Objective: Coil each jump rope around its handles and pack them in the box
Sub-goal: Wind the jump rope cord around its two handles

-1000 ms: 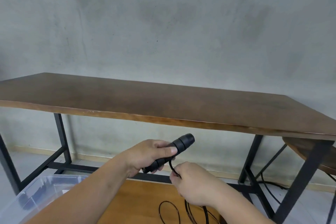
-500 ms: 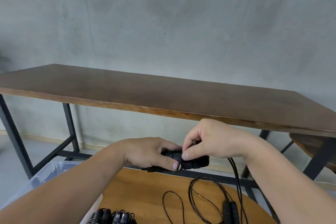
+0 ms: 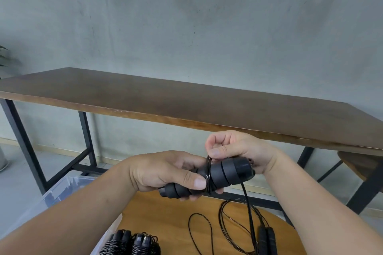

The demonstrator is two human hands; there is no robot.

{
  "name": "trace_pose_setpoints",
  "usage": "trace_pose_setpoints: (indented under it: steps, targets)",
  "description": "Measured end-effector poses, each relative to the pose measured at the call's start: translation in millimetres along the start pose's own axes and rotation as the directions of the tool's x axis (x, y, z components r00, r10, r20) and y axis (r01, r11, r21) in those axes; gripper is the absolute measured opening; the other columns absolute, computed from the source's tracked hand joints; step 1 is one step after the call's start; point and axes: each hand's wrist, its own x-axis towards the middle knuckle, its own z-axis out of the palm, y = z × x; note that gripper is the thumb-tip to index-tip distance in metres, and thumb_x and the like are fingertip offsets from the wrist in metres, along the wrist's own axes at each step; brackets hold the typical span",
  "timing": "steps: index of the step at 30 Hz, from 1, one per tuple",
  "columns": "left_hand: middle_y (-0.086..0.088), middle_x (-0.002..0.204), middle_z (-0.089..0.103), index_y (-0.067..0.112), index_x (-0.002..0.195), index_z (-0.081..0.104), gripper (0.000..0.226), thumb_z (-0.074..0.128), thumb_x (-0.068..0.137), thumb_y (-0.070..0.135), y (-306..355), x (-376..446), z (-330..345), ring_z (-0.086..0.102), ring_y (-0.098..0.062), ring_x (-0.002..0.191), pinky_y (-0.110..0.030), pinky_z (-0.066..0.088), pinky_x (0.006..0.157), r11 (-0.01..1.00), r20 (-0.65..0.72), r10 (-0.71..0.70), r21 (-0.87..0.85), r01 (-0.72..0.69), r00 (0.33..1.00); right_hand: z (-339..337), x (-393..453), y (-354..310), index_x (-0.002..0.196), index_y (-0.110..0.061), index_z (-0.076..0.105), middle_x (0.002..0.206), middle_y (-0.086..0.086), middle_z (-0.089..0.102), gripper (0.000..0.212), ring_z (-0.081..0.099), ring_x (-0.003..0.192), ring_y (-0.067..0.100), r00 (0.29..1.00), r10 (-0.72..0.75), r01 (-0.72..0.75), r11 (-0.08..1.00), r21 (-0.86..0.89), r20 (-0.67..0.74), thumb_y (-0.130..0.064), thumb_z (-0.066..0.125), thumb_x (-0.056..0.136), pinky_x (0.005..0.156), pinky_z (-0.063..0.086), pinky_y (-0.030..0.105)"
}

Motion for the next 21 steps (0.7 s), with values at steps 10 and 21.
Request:
trace_pose_setpoints:
  steps: [10, 21]
  targets:
    - [-0.015, 0.073, 0.058, -0.003, 0.126, 0.051, 0.074, 0.08, 0.076, 0.043, -26, 1, 4, 0.052, -0.02, 0.056, -0.024, 0.046, 0.052, 0.963, -0.312, -0.04, -0.265, -0.046, 0.949, 21, 9, 64, 0.062, -0.022, 0.067, 0.056, -0.004, 0.037, 0.038, 0.022, 0.047, 0.005, 0.947, 0.09, 0.038, 0.922, 0.386, -0.309, -0.014, 0.051, 0.095, 0.046, 0.012, 0.021]
    - [0.002, 0.067, 0.068, 0.021, 0.128, 0.052, 0.051, 0.076, 0.085, 0.035, -20, 15, 5, 0.059, -0.013, 0.054, -0.024, 0.045, 0.052, 0.983, -0.622, -0.102, 0.057, 0.175, 0.777, 60, 9, 92, 0.086, -0.007, 0.057, 0.06, 0.0, 0.042, 0.024, 0.024, 0.047, 0.011, 0.749, 0.114, 0.023, 0.98, 0.197, -0.652, -0.014, 0.042, 0.104, 0.047, 0.019, 0.025]
